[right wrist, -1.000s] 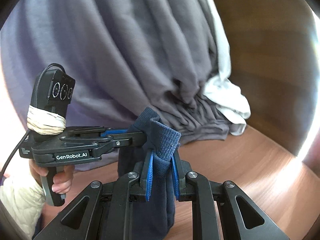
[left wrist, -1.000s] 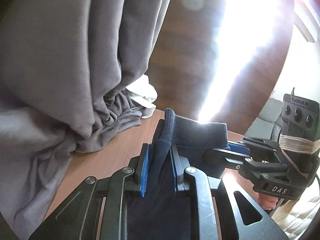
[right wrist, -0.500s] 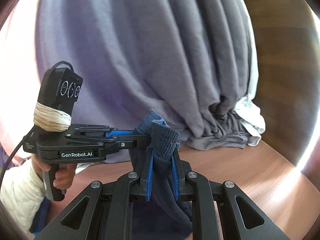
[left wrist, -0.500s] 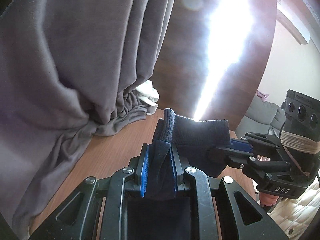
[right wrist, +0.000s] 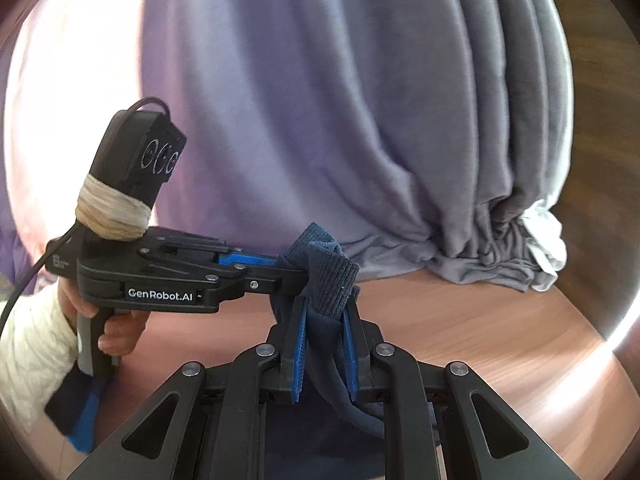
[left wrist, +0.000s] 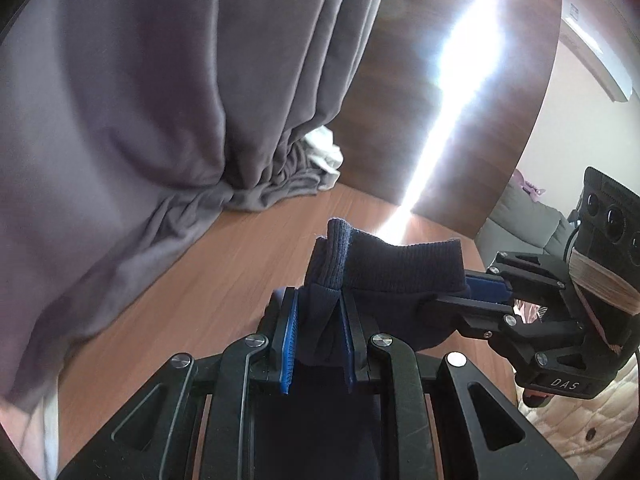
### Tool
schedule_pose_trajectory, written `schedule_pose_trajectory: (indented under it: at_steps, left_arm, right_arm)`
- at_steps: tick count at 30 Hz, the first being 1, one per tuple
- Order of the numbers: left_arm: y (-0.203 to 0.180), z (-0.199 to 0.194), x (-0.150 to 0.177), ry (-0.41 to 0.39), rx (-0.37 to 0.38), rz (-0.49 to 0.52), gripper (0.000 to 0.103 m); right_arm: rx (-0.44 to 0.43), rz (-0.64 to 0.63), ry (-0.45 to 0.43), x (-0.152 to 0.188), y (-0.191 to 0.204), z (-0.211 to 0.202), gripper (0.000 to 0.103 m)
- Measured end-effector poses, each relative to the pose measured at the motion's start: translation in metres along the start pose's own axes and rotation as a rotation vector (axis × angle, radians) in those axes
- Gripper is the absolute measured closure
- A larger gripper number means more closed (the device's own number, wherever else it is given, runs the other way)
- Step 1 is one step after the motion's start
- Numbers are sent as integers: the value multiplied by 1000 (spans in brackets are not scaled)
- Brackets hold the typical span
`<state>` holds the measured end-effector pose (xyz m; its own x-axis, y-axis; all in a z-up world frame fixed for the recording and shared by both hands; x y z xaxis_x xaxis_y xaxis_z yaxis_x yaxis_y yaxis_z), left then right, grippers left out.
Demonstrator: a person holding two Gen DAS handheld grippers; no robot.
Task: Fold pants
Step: 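Lift the held end and fold it over the sweatpants with both tools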
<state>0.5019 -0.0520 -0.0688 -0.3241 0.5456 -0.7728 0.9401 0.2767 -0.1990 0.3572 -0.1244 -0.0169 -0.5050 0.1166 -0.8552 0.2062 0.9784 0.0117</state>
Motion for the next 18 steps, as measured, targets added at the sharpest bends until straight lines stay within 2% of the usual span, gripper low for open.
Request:
schedule_pose_trajectory:
  at_steps: [12, 18]
  left_arm:
    - [14, -18, 72, 119, -67, -66, 83]
    - [15, -26, 106, 203, -158, -83, 85]
  right_arm:
    - [-124, -114, 134, 39, 54, 13, 86]
    - [-193, -157, 202, 62, 75, 17, 86]
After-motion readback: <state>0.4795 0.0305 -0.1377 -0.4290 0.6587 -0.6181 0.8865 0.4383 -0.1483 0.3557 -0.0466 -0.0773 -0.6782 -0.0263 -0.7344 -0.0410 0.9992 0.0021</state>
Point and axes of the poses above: each gripper's, at about its wrist camera, not at the fingertips, and z roughly the way its jaws point, y to its left, x to its underside, the point moved 4 cm from there along z, roughly the way its jaws point, and after that the axes turned 5 degrees about -x, right-handed, at the moved point
